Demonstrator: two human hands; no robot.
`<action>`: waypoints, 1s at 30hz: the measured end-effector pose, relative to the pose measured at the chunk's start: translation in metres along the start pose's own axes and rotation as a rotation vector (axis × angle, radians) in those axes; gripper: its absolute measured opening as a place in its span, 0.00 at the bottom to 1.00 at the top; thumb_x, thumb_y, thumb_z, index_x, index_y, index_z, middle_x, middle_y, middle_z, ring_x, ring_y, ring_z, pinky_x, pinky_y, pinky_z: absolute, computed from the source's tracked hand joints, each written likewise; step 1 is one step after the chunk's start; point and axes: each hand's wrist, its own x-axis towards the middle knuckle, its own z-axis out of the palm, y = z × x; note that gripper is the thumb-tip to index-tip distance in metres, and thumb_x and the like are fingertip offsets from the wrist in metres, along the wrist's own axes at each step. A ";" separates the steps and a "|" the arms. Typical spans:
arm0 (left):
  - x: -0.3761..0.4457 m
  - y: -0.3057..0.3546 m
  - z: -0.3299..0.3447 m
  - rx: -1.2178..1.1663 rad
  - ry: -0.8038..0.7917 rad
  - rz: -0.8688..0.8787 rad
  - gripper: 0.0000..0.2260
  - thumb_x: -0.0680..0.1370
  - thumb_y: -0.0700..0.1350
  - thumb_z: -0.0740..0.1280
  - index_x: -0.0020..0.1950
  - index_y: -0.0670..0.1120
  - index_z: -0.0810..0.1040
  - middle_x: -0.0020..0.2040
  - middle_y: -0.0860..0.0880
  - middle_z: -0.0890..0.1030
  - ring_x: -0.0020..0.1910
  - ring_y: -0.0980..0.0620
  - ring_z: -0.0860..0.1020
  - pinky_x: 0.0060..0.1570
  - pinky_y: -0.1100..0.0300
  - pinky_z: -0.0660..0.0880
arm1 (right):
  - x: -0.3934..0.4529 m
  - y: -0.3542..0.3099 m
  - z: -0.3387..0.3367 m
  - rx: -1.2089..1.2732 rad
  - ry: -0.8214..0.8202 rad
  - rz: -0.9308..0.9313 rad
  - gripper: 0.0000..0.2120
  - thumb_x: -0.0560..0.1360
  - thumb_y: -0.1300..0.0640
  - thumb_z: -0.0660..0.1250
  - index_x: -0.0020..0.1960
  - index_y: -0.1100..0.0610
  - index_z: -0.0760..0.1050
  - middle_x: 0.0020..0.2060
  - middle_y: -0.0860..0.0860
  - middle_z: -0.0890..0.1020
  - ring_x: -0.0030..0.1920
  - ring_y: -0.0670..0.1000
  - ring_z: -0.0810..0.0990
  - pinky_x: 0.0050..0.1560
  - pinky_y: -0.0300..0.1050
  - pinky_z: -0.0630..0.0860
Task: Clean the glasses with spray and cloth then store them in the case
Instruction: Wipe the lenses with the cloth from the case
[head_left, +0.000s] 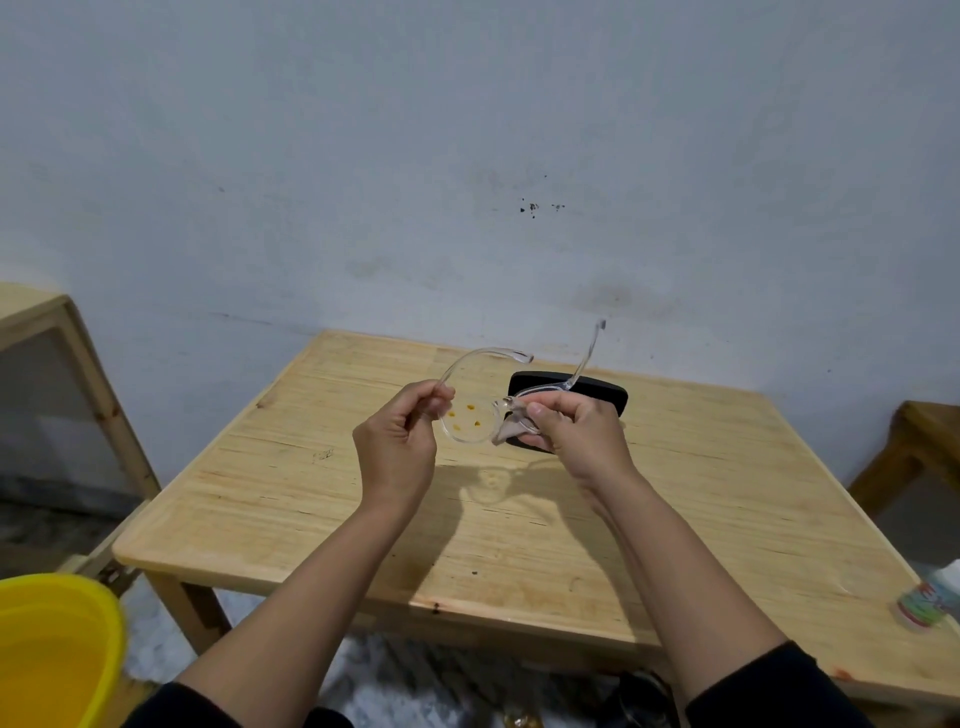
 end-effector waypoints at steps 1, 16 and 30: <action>0.001 0.000 -0.002 -0.001 0.000 -0.003 0.12 0.75 0.32 0.64 0.42 0.48 0.80 0.37 0.68 0.81 0.39 0.64 0.80 0.42 0.74 0.73 | 0.001 0.000 -0.002 -0.016 -0.030 -0.001 0.13 0.75 0.66 0.64 0.38 0.53 0.81 0.41 0.54 0.83 0.40 0.47 0.82 0.39 0.34 0.80; 0.009 -0.005 -0.010 0.009 -0.004 0.012 0.13 0.75 0.30 0.63 0.42 0.48 0.80 0.37 0.66 0.81 0.41 0.64 0.81 0.43 0.74 0.72 | -0.002 0.021 0.005 0.181 0.321 0.044 0.08 0.74 0.65 0.67 0.41 0.54 0.81 0.41 0.54 0.85 0.44 0.50 0.83 0.46 0.39 0.79; -0.005 -0.005 -0.003 -0.003 0.023 0.037 0.16 0.74 0.29 0.63 0.43 0.50 0.80 0.38 0.67 0.81 0.40 0.62 0.80 0.43 0.74 0.72 | -0.004 0.023 0.031 0.241 0.399 0.096 0.08 0.73 0.61 0.68 0.41 0.49 0.82 0.44 0.50 0.86 0.48 0.49 0.83 0.54 0.45 0.78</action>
